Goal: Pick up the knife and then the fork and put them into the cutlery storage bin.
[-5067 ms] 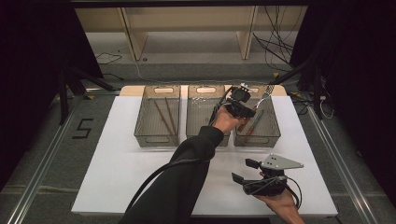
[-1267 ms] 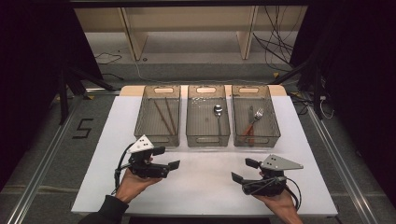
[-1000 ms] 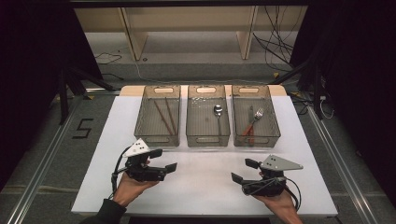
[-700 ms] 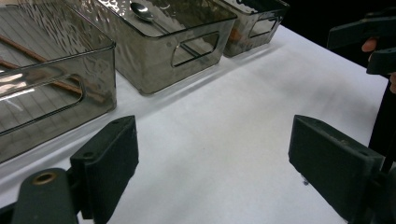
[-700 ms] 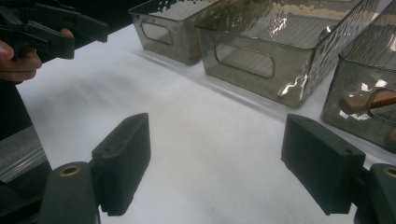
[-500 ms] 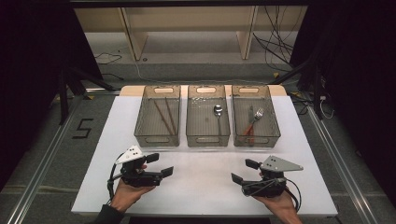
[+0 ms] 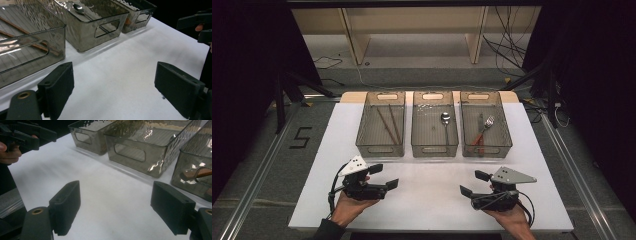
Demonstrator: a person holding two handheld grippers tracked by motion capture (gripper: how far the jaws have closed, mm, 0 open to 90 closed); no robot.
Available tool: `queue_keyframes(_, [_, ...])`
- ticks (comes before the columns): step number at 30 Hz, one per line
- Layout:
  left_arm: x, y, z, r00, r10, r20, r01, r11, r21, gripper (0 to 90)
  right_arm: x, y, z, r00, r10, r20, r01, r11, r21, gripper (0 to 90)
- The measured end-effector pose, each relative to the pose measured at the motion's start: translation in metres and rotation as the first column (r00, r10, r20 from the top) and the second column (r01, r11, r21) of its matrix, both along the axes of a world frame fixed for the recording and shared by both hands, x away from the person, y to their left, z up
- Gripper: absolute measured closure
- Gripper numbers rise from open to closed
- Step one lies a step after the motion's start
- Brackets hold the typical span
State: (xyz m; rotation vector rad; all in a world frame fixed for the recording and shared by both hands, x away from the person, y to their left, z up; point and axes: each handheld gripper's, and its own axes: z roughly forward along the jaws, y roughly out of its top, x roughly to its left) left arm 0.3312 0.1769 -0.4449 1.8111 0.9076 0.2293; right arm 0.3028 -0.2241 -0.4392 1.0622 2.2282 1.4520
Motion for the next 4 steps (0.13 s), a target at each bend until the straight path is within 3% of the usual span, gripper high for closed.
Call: queue_keyframes(4, [0.0008,0.0001,-0.0005,1.0,0.002,0.001,-0.002,1.0,0.001,15.5,0.0004,-0.0003,-0.0004,1.0,0.0,-0.002,0.0,1.0,-0.001,24.4])
